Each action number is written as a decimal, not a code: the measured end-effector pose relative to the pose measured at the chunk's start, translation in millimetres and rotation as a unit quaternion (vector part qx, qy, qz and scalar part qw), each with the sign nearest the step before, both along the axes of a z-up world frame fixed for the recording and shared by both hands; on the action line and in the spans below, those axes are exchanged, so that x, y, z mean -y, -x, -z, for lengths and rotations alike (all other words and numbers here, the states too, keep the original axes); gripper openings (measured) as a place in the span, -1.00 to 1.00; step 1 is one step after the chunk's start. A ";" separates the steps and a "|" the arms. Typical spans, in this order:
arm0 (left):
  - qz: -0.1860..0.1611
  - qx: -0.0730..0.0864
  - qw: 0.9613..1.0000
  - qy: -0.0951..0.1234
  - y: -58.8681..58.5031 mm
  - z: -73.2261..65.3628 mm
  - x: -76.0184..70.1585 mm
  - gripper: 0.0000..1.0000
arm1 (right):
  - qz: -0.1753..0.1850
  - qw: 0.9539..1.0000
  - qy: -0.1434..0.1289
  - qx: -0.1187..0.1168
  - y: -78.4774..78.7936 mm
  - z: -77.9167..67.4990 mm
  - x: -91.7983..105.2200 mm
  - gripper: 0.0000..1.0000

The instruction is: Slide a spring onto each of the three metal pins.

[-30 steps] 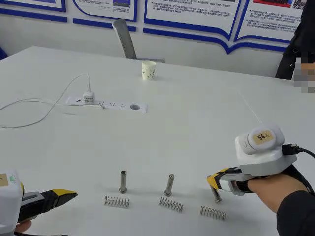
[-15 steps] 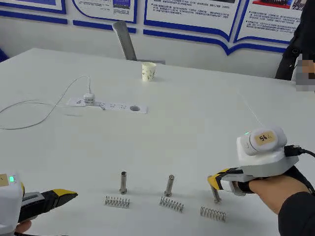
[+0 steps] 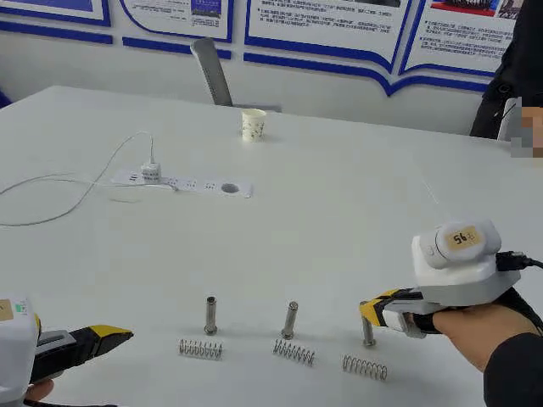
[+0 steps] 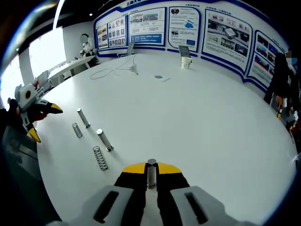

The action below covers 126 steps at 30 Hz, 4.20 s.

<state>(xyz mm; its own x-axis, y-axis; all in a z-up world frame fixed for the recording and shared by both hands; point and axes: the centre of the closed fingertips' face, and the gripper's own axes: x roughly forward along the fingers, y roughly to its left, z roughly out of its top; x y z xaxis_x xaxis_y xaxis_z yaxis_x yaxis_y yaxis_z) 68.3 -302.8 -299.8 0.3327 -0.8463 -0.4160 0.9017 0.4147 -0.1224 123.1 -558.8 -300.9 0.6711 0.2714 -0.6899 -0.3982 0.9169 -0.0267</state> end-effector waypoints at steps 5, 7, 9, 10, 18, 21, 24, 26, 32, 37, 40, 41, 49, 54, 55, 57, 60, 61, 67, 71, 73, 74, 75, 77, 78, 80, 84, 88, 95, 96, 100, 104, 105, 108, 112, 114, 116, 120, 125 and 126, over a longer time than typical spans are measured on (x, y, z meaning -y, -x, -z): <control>0.003 0.001 1.000 -0.001 0.1 -0.7 1.4 0.53 | 0.003 1.000 -0.003 0.003 3.3 -1.0 1.1 -0.84; 0.004 0.002 1.000 -0.001 0.3 -1.1 2.0 0.53 | 0.004 1.000 -0.004 0.004 5.3 -1.7 1.6 -0.84; 0.005 0.002 1.000 -0.001 0.2 -1.6 2.2 0.53 | 0.005 1.000 -0.005 0.005 7.0 -1.9 2.2 -0.83; 0.005 0.003 1.000 -0.001 0.0 -1.8 2.2 0.53 | 0.005 1.000 -0.005 0.005 7.8 -2.2 2.2 -0.83; 0.006 0.004 1.000 -0.001 0.7 -2.4 2.9 0.53 | 0.009 1.000 -0.008 0.009 14.6 -3.2 4.1 -0.83; 0.006 0.005 1.000 0.000 0.8 -3.2 3.0 0.53 | 0.009 1.000 -0.009 0.010 16.9 -3.4 4.8 -0.83; 0.007 0.005 1.000 -0.001 1.0 -3.6 3.2 0.53 | 0.012 1.000 -0.011 0.011 19.1 -3.0 6.5 -0.83; 0.008 0.006 1.000 -0.001 1.5 -3.5 3.4 0.53 | 0.015 1.000 -0.014 0.011 20.1 -2.8 7.6 -0.83; 0.009 0.007 1.000 -0.001 2.1 -4.0 4.1 0.53 | 0.013 1.000 -0.011 0.011 22.0 -2.6 8.2 -0.82; 0.008 0.007 1.000 0.000 2.2 -4.8 3.8 0.53 | 0.010 1.000 -0.008 0.011 22.7 -2.6 7.0 -0.82; 0.008 0.007 1.000 0.000 2.1 -5.0 3.7 0.53 | 0.009 1.000 -0.006 0.011 22.7 -2.1 7.6 -0.82; 0.008 0.007 1.000 0.001 2.2 -5.1 3.8 0.53 | 0.008 1.000 -0.006 0.011 22.8 -2.0 7.7 -0.82; 0.008 0.006 1.000 0.001 2.0 -4.4 3.4 0.53 | 0.004 1.000 -0.001 0.010 23.2 -0.7 8.6 -0.80; 0.008 0.006 1.000 0.002 1.8 -4.4 3.1 0.53 | 0.002 1.000 0.002 0.008 23.5 0.5 8.6 -0.78; 0.008 0.005 1.000 0.002 1.8 -4.5 3.1 0.53 | 0.001 1.000 0.002 0.008 23.6 0.7 8.6 -0.78; 0.008 0.006 1.000 0.002 2.0 -4.3 3.1 0.53 | 0.000 1.000 0.002 0.008 24.1 1.0 8.2 -0.77; 0.010 0.006 1.000 0.000 2.6 -3.9 3.4 0.53 | -0.001 1.000 0.003 0.007 24.7 1.7 8.3 -0.75; 0.011 0.006 1.000 0.000 2.8 -3.9 3.5 0.53 | -0.002 1.000 0.003 0.006 25.1 2.0 8.3 -0.75; 0.011 0.006 1.000 0.001 2.7 -4.2 3.6 0.53 | -0.007 1.000 0.002 0.003 27.9 4.5 8.1 -0.71; 0.011 0.006 1.000 0.001 2.8 -4.3 3.8 0.53 | -0.010 1.000 0.000 0.000 30.9 7.1 7.7 -0.70; 0.010 0.006 1.000 0.001 2.7 -4.2 3.6 0.53 | -0.012 1.000 -0.001 -0.003 32.8 8.7 7.5 -0.70; 0.010 0.006 1.000 0.001 2.7 -4.1 3.6 0.53 | -0.014 1.000 -0.001 -0.004 33.9 9.5 7.4 -0.70; 0.010 0.006 1.000 0.001 2.7 -3.8 3.5 0.53 | -0.015 1.000 -0.002 -0.004 34.6 10.1 7.3 -0.70; 0.011 0.005 1.000 0.001 2.9 -3.5 3.6 0.53 | -0.018 1.000 -0.003 -0.007 36.5 12.5 7.8 -0.70; 0.011 0.005 1.000 0.001 2.9 -3.3 3.7 0.53 | -0.021 1.000 -0.003 -0.009 37.7 13.2 7.4 -0.69; 0.011 0.005 1.000 0.001 3.0 -3.2 3.7 0.53 | -0.024 1.000 -0.005 -0.011 39.3 14.0 6.6 -0.69; 0.011 0.004 1.000 0.001 3.0 -2.7 3.8 0.53 | -0.035 0.999 -0.008 -0.017 43.3 16.7 3.9 -0.68; 0.011 0.003 1.000 0.000 3.1 -1.8 3.7 0.53 | -0.048 0.999 -0.008 -0.024 46.8 20.3 0.8 -0.68; 0.012 0.002 1.000 0.000 3.1 -0.3 3.9 0.53 | -0.066 0.997 -0.004 -0.037 51.6 27.3 -3.4 -0.67; 0.012 0.002 1.000 0.000 3.2 0.0 3.9 0.53 | -0.068 0.997 -0.004 -0.040 52.1 28.6 -3.8 -0.67; 0.012 0.001 1.000 0.000 2.9 0.6 3.9 0.52 | -0.074 0.996 -0.002 -0.046 54.2 32.4 -4.9 -0.67; 0.013 -0.001 1.000 -0.001 3.4 2.0 4.3 0.52 | -0.082 0.995 0.001 -0.053 56.6 36.5 -6.0 -0.67; 0.013 -0.001 1.000 -0.002 3.5 2.5 4.2 0.52 | -0.084 0.995 0.002 -0.054 57.0 37.0 -6.1 -0.67; 0.013 -0.003 1.000 -0.002 3.6 3.6 4.4 0.52 | -0.088 0.994 0.005 -0.058 58.1 39.3 -6.2 -0.67; 0.014 -0.004 1.000 -0.003 4.0 4.6 4.7 0.52 | -0.096 0.993 0.007 -0.064 60.4 41.8 -7.4 -0.68; 0.014 -0.005 1.000 -0.003 4.2 5.3 4.8 0.52 | -0.099 0.993 0.010 -0.067 61.7 43.5 -7.2 -0.68; 0.014 -0.006 1.000 -0.003 4.1 5.7 4.8 0.51 | -0.101 0.992 0.011 -0.070 63.3 45.1 -7.9 -0.68; 0.014 -0.007 1.000 -0.003 4.3 6.5 5.0 0.51 | -0.107 0.991 0.013 -0.076 66.5 47.4 -9.9 -0.68; 0.014 -0.008 1.000 -0.003 4.5 7.0 5.1 0.51 | -0.117 0.990 0.019 -0.080 70.1 49.5 -11.4 -0.68; 0.014 -0.008 1.000 -0.003 4.6 7.1 5.2 0.51 | -0.118 0.990 0.019 -0.080 70.7 49.3 -11.7 -0.68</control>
